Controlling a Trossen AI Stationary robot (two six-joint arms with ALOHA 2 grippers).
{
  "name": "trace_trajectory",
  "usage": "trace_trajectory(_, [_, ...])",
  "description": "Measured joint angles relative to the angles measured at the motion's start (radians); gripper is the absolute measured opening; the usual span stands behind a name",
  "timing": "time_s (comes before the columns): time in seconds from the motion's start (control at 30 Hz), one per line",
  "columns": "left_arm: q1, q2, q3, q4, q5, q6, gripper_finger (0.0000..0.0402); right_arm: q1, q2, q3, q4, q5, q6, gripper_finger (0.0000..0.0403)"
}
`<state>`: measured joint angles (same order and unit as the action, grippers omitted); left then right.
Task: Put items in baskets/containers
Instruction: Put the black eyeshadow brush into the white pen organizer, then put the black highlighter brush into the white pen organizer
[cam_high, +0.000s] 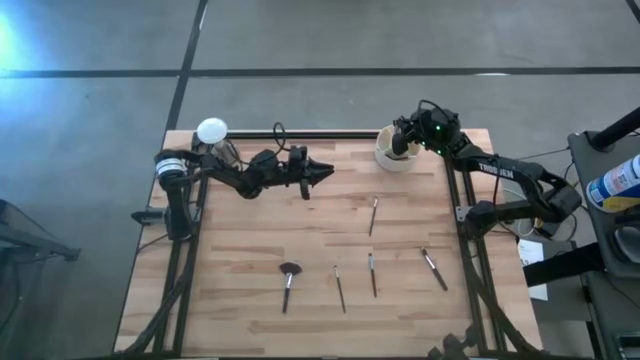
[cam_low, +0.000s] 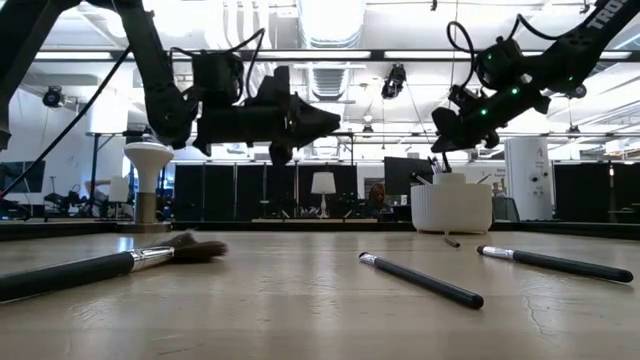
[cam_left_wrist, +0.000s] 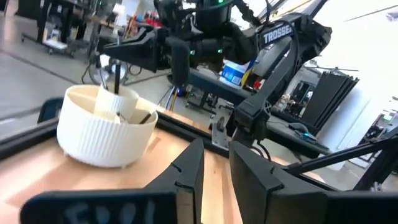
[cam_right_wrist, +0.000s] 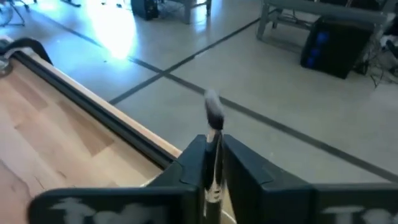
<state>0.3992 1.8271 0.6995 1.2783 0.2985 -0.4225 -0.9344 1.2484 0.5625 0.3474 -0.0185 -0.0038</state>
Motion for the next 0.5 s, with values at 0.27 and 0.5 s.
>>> trace_trajectory(0.27, [-0.001, 0.0, 0.004, -0.079, 0.0, -0.05, 0.0071, 0.0, -0.044, 0.0, -0.057, 0.022, 0.004, 0.0113])
trace_trajectory(0.5, [-0.05, -0.101, 0.026, -0.453, -0.018, -0.035, 0.0051, 0.038, -0.204, -0.063, -0.176, 0.021, -0.007, 0.0063])
